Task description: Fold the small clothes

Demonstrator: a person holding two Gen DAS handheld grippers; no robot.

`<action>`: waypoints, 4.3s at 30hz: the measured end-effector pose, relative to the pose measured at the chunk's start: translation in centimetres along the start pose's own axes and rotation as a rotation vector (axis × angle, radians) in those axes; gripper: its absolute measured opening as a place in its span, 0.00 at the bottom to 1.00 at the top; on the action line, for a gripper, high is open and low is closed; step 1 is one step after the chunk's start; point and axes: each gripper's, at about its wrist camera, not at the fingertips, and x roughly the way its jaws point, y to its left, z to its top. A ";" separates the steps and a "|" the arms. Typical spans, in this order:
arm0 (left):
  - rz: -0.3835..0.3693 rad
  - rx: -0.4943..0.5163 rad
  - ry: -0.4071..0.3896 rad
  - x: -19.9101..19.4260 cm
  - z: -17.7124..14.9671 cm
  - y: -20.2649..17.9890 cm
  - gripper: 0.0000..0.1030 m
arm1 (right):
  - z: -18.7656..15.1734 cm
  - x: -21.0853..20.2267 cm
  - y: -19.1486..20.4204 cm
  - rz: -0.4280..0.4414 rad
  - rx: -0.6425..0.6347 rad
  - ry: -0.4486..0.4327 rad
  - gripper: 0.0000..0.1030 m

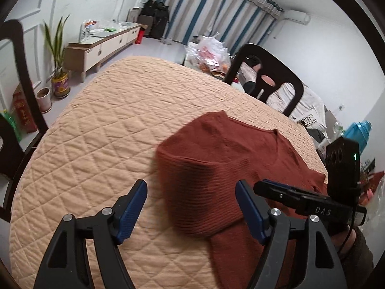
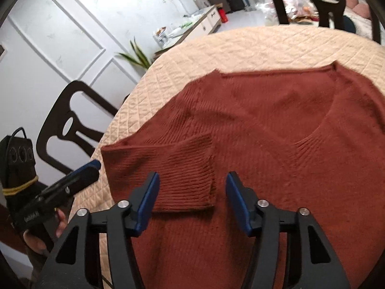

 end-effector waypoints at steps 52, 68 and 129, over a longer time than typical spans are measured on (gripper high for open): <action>0.241 0.072 0.047 5.2 1.3 -2.4 0.76 | 1.3 -6.8 -3.5 -0.169 -0.022 -0.274 0.03; 0.420 0.182 0.046 5.6 0.4 -3.0 0.76 | 0.1 -4.9 -7.1 -0.352 0.083 -0.144 0.10; -0.100 0.318 0.177 9.7 -5.3 -21.7 0.84 | -10.4 -24.2 -27.1 -0.582 0.434 -0.354 0.11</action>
